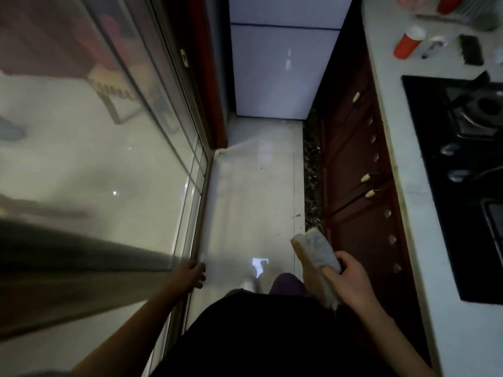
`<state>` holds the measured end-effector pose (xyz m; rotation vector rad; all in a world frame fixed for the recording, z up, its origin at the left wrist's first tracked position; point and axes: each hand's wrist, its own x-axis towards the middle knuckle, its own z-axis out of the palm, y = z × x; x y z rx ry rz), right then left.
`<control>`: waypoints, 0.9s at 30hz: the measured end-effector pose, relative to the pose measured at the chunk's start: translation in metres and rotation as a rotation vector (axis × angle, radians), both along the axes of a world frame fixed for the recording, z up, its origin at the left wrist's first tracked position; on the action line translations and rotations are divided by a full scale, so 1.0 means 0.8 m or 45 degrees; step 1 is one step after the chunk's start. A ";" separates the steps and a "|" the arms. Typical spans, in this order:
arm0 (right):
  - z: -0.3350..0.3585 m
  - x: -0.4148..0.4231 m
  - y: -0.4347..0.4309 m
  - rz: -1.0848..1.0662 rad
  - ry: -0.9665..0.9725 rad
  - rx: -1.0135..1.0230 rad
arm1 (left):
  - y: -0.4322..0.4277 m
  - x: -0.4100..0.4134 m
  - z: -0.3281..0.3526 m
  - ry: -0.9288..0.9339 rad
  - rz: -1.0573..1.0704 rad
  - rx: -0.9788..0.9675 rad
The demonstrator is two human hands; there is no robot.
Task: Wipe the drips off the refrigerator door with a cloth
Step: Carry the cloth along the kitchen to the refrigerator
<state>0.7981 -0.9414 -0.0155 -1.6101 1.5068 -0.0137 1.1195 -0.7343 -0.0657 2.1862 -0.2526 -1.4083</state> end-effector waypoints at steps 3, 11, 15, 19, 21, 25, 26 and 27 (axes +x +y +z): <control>-0.006 0.027 -0.051 -0.059 0.009 0.031 | -0.084 0.044 0.009 -0.079 -0.111 -0.045; -0.030 0.135 -0.242 -0.075 0.051 0.087 | -0.226 0.152 -0.005 -0.121 -0.095 0.120; -0.013 0.223 -0.345 0.083 0.004 0.087 | -0.285 0.196 0.007 -0.100 0.095 0.138; 0.010 0.316 -0.438 0.223 -0.063 0.046 | -0.344 0.244 0.021 -0.065 0.214 0.141; 0.015 0.359 -0.480 0.266 -0.096 0.019 | -0.378 0.273 0.020 -0.059 0.245 0.147; 0.013 0.430 -0.558 0.245 -0.119 0.025 | -0.465 0.344 -0.005 -0.047 0.225 0.158; 0.011 0.442 -0.577 0.227 -0.110 0.034 | -0.491 0.363 -0.013 -0.038 0.211 0.154; 0.009 0.452 -0.594 0.203 -0.095 0.037 | -0.519 0.381 -0.019 -0.031 0.188 0.144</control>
